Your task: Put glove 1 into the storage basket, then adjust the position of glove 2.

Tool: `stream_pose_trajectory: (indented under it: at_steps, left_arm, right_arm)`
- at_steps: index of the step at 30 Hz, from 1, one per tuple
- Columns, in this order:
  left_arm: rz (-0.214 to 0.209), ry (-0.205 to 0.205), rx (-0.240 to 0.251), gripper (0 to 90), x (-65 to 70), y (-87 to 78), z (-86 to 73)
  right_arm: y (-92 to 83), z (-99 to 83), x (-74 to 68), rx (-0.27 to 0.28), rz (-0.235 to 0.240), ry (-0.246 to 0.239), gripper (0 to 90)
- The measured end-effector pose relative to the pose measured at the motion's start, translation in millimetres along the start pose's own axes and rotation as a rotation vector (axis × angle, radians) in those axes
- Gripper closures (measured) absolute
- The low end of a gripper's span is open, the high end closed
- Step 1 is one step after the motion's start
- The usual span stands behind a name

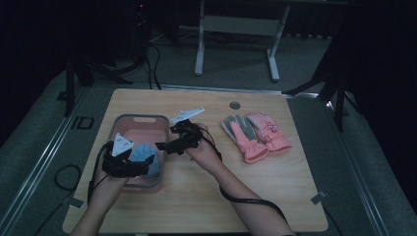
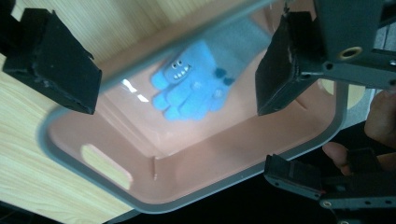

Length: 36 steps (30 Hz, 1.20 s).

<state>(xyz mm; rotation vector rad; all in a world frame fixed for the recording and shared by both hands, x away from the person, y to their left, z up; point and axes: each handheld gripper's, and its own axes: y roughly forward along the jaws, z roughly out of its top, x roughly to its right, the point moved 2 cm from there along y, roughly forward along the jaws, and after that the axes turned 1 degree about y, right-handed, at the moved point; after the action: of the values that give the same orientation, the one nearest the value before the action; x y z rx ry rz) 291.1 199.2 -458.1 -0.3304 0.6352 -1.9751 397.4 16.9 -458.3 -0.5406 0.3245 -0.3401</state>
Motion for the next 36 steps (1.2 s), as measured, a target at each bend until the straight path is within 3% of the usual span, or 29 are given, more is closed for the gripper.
stream_pose_trajectory:
  at_steps: [2,9,15,20,23,26,34,36]
  left_arm:
    - [-0.018,0.004,0.011,10.8,6.5,-0.6,6.1]
    - [-0.081,0.045,0.048,10.7,39.8,3.3,18.2]
    - [-0.156,0.075,0.053,10.7,71.7,14.8,17.9]
    - [-0.225,0.105,0.070,10.7,96.4,22.1,17.6]
    - [-0.248,0.127,0.067,10.7,109.5,28.1,16.0]
    - [-0.276,0.125,0.068,10.7,118.2,34.5,12.6]
    - [-0.342,0.124,0.063,10.7,134.8,49.2,-0.2]
    - [-0.348,0.128,0.056,10.7,138.8,52.7,-3.8]
  right_arm:
    - [-8.6,-2.0,1.9,0.002,-0.011,0.008,15.8]
    - [-37.1,-16.1,10.0,0.027,-0.073,-0.034,14.6]
    - [-62.7,-33.6,22.4,0.040,-0.079,-0.013,14.5]
    - [-85.7,-45.3,33.2,0.050,-0.094,-0.025,13.7]
    - [-98.7,-52.4,40.4,0.060,-0.095,-0.011,13.7]
    - [-110.1,-59.8,49.9,0.064,-0.095,0.021,13.7]
    - [-136.8,-75.5,73.0,0.058,-0.161,0.031,14.0]
    - [-144.8,-79.7,79.1,0.066,-0.161,0.052,14.0]
